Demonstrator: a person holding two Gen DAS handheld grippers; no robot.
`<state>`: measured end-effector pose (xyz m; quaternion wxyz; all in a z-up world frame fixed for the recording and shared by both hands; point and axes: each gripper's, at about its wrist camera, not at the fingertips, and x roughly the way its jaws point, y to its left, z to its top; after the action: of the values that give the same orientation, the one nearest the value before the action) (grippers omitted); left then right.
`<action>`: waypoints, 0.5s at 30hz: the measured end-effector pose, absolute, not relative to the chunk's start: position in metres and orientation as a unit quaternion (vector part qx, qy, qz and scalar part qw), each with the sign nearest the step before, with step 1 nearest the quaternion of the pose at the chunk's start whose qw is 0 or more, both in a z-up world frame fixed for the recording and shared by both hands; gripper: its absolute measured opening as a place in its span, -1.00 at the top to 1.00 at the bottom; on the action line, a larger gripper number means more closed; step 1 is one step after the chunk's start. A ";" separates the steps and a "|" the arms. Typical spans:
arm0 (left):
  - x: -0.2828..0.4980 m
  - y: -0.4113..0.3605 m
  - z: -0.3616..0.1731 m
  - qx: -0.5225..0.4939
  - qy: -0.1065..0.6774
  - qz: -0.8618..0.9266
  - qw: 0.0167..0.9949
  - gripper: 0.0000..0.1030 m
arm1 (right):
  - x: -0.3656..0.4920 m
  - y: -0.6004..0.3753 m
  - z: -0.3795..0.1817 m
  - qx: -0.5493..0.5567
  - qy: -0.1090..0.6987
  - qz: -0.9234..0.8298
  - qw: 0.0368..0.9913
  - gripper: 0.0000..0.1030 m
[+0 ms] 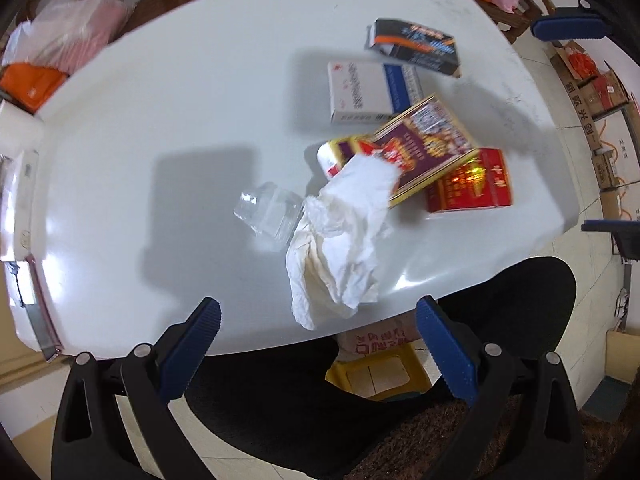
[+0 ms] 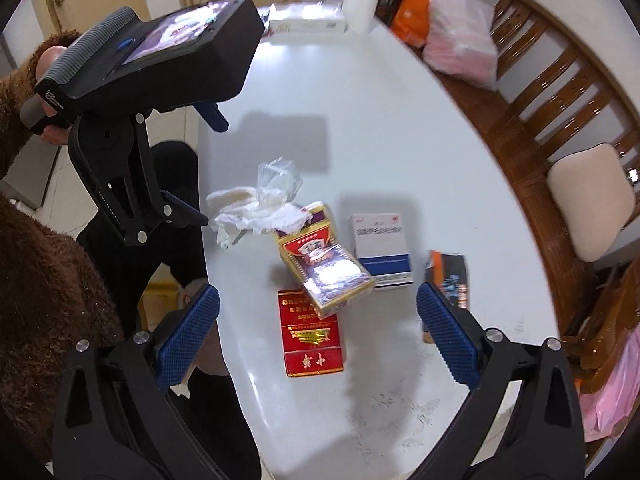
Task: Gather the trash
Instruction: 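Grasp the crumpled white tissue with the left tool while the right tool grasps the purple-gold card box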
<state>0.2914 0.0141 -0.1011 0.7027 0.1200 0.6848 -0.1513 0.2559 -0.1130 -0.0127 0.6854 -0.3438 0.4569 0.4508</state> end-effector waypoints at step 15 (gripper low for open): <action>0.292 0.040 -0.146 0.051 0.701 -0.139 0.698 -0.85 | 0.282 -0.074 -0.098 -0.401 0.518 0.461 0.599 -0.87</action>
<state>0.2923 0.0403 -0.1463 0.6980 0.0509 0.7006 -0.1394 0.2823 -0.0739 -0.0981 0.5989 -0.4006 0.5176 0.4614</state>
